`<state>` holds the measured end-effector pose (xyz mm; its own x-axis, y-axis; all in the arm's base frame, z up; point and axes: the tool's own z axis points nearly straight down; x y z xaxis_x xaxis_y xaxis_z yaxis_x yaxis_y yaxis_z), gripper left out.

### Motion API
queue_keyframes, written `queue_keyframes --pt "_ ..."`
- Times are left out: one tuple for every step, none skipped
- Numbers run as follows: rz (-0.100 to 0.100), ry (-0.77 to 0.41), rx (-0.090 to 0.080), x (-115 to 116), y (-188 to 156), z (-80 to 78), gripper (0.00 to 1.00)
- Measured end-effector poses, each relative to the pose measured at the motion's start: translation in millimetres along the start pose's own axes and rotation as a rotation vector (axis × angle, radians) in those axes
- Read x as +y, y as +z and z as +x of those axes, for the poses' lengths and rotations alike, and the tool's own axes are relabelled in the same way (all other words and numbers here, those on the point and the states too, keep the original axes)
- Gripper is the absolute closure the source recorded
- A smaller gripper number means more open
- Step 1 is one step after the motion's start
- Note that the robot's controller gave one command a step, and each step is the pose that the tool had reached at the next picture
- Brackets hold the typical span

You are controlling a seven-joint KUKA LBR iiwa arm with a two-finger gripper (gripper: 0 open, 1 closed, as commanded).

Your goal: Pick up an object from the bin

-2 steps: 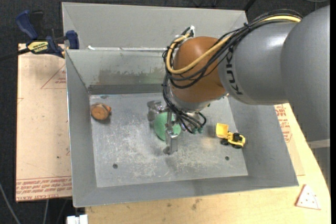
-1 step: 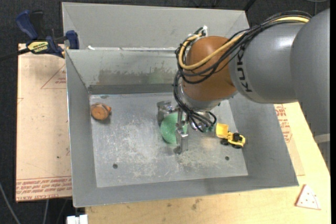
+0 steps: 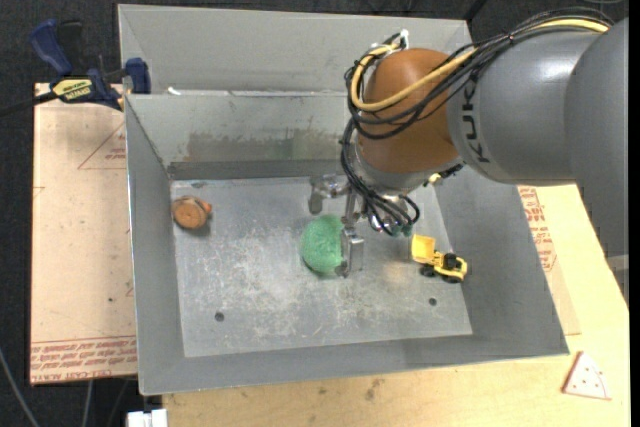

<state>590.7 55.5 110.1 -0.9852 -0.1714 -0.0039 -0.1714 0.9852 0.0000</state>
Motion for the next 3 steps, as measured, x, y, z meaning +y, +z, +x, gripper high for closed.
queue_keyframes --pt "-0.001 -0.134 0.001 -13 28 -2.5 0.0" --pt "-0.001 0.068 0.003 -12 40 0.4 1.0" --pt "-0.001 0.068 0.003 -12 40 0.4 1.0"
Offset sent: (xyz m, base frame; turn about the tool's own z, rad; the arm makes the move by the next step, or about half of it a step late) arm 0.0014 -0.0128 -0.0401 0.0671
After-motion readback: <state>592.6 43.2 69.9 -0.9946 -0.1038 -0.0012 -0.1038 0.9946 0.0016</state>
